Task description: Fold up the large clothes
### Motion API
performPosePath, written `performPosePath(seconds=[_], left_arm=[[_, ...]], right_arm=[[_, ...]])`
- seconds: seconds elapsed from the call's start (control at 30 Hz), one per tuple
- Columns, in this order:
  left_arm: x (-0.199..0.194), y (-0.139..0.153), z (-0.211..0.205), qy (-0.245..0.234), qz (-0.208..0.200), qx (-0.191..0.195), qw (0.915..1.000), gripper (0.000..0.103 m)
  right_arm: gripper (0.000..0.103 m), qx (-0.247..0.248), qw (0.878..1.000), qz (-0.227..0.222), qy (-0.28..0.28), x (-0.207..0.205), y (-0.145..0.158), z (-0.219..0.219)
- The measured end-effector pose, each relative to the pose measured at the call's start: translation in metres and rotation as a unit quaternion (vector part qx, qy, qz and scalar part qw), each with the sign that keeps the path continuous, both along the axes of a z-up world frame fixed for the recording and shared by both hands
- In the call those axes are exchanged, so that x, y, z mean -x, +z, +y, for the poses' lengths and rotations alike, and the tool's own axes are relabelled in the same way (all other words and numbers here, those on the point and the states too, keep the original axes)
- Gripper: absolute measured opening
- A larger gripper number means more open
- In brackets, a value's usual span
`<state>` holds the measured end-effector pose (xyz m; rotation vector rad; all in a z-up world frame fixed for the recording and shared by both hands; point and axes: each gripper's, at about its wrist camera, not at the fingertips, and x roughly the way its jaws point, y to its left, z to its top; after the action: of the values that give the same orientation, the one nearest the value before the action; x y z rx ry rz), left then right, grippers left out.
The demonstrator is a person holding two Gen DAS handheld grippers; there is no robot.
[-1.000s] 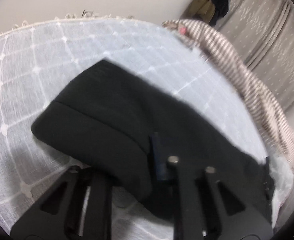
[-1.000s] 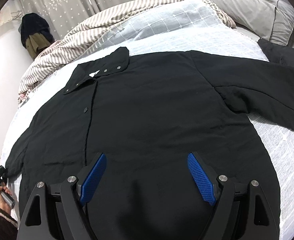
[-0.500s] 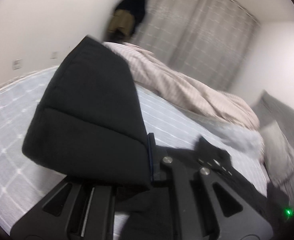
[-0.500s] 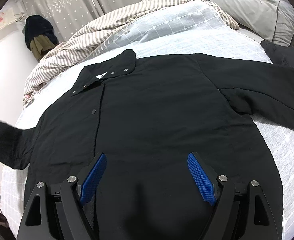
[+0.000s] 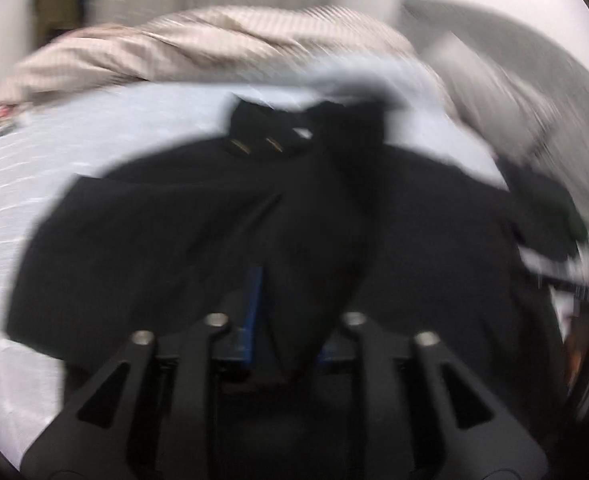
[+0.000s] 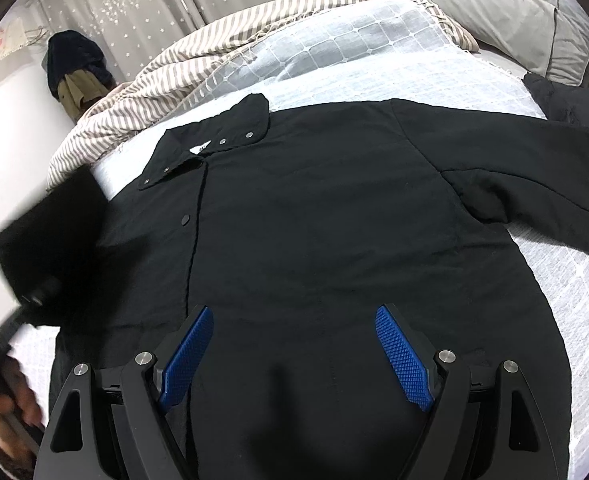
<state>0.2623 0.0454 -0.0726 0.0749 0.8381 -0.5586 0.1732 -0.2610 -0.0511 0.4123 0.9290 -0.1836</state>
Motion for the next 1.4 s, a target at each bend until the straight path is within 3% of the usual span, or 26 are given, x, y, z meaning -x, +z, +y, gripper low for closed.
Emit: performPosePath(seconds=[0.03,0.13,0.23,0.33,0.47,0.57,0.7,0.73,0.77,0.8,0.83,0.87,0.9,0.97,1.03,1.17,1.27,1.33,1.4], left_arm=[[0.006,-0.006,-0.003,-0.014,0.004,-0.011,0.9998,0.052],[0.024,-0.006,0.004,-0.020,-0.012,-0.036,0.9991,0.066],[0.031,0.007,0.030,-0.008,-0.019,-0.006,0.9998,0.079],[0.028,0.023,0.068,0.037,-0.033,0.042,0.9979,0.080],[0.019,0.029,0.128,0.119,-0.035,0.118,0.9852,0.080],[0.010,0.019,0.158,0.181,-0.031,0.121,0.9755,0.080],[0.000,0.004,0.175,0.226,-0.023,0.127,0.9656,0.080],[-0.003,0.001,0.179,0.234,-0.020,0.131,0.9631,0.080],[-0.005,-0.001,0.181,0.241,-0.018,0.135,0.9608,0.080],[-0.009,-0.004,0.180,0.246,-0.018,0.137,0.9592,0.079],[-0.011,-0.006,0.179,0.253,-0.019,0.137,0.9576,0.077],[-0.013,-0.007,0.179,0.260,-0.023,0.133,0.9563,0.076],[-0.014,-0.007,0.178,0.264,-0.028,0.129,0.9556,0.073],[-0.013,-0.009,0.177,0.266,-0.031,0.132,0.9543,0.066],[-0.012,-0.011,0.180,0.267,-0.030,0.142,0.9528,0.057],[-0.018,-0.020,0.174,0.247,-0.015,0.153,0.9566,0.053],[-0.025,-0.035,0.158,0.232,0.008,0.127,0.9645,0.053],[-0.033,-0.050,0.147,0.230,0.032,0.087,0.9687,0.045],[-0.038,-0.065,0.141,0.238,0.052,0.052,0.9686,0.044]], right_arm=[[0.085,0.001,1.000,0.000,0.002,0.000,0.000,0.001],[0.085,-0.006,1.000,-0.006,0.018,-0.003,-0.001,0.005],[0.085,-0.034,0.998,-0.017,0.047,-0.007,-0.002,0.014],[0.085,-0.122,0.987,-0.028,0.102,-0.014,-0.007,0.026],[0.085,-0.235,0.955,-0.042,0.174,-0.026,-0.009,0.054],[0.085,-0.260,0.948,-0.020,0.184,-0.039,-0.019,0.076],[0.084,-0.286,0.942,0.032,0.173,-0.059,-0.051,0.099],[0.082,-0.289,0.942,0.045,0.166,-0.063,-0.060,0.104],[0.074,-0.291,0.942,0.049,0.162,-0.065,-0.065,0.107],[0.068,-0.289,0.943,0.048,0.158,-0.071,-0.068,0.111],[0.049,-0.283,0.945,0.049,0.154,-0.076,-0.068,0.114],[0.018,-0.281,0.946,0.051,0.154,-0.079,-0.065,0.116],[0.012,-0.275,0.947,0.043,0.160,-0.083,-0.058,0.116],[0.012,-0.257,0.952,0.012,0.164,-0.091,-0.035,0.109],[0.012,-0.207,0.964,-0.028,0.164,-0.096,-0.003,0.099],[0.012,-0.097,0.978,-0.076,0.165,-0.103,0.040,0.086],[0.012,-0.038,0.983,-0.072,0.167,-0.106,0.038,0.078],[0.012,-0.031,0.986,-0.050,0.157,-0.109,0.022,0.070],[0.012,-0.042,0.988,-0.020,0.146,-0.111,-0.002,0.065]])
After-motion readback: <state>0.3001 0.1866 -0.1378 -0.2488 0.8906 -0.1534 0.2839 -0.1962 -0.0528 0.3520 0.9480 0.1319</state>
